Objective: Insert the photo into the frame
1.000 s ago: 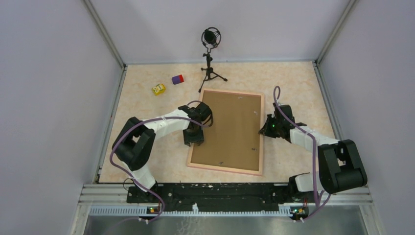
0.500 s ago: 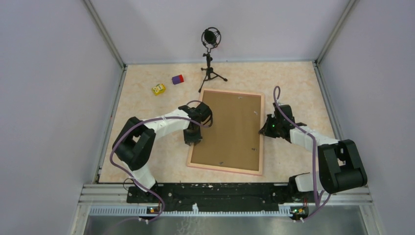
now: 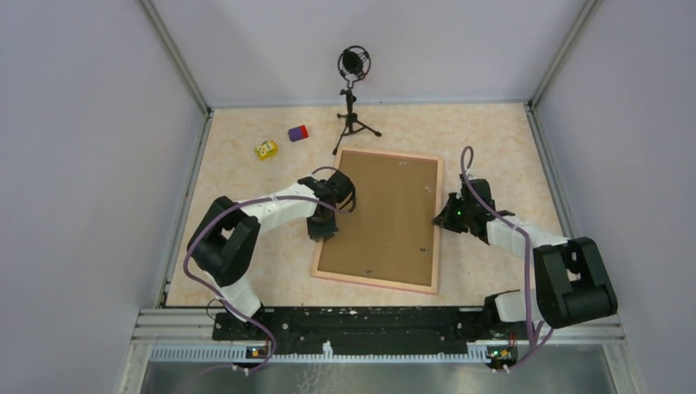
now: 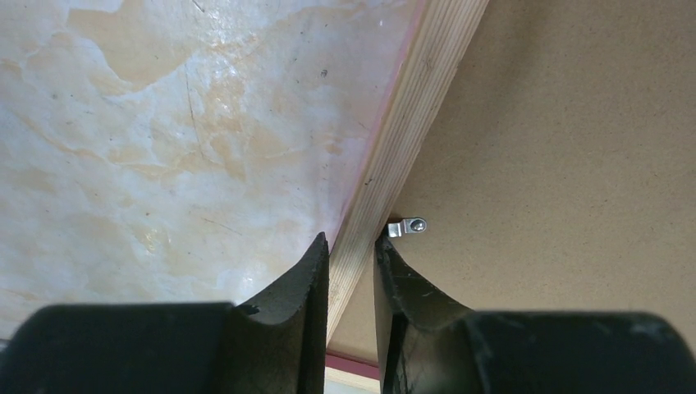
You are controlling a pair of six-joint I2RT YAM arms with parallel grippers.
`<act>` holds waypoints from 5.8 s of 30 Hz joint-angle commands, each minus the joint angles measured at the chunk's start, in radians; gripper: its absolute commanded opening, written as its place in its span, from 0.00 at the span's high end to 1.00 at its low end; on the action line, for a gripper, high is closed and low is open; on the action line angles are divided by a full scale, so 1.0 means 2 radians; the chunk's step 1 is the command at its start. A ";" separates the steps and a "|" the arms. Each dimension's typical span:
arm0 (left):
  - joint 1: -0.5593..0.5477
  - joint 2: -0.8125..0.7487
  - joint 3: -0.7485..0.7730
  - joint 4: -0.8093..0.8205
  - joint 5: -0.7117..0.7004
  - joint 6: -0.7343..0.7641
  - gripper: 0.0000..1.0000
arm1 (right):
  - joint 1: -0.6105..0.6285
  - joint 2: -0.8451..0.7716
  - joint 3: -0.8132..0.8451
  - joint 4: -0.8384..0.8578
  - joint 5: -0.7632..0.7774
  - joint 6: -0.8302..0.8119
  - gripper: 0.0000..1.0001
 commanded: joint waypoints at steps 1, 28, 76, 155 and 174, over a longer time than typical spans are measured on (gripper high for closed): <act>0.009 0.023 -0.006 0.120 -0.047 -0.011 0.78 | 0.014 0.009 -0.058 -0.049 -0.045 0.043 1.00; 0.061 -0.212 -0.050 0.083 0.081 0.135 0.01 | 0.111 -0.130 0.120 -0.120 0.119 0.003 0.09; 0.114 -0.117 -0.060 0.073 0.092 0.165 0.19 | -0.006 0.023 0.052 -0.060 0.065 -0.031 0.68; 0.150 -0.119 -0.043 0.096 0.054 0.157 0.10 | -0.004 -0.092 0.038 -0.112 0.036 -0.015 0.46; -0.073 -0.384 -0.257 0.206 0.329 0.027 0.02 | 0.101 0.344 0.564 -0.209 -0.119 -0.315 0.17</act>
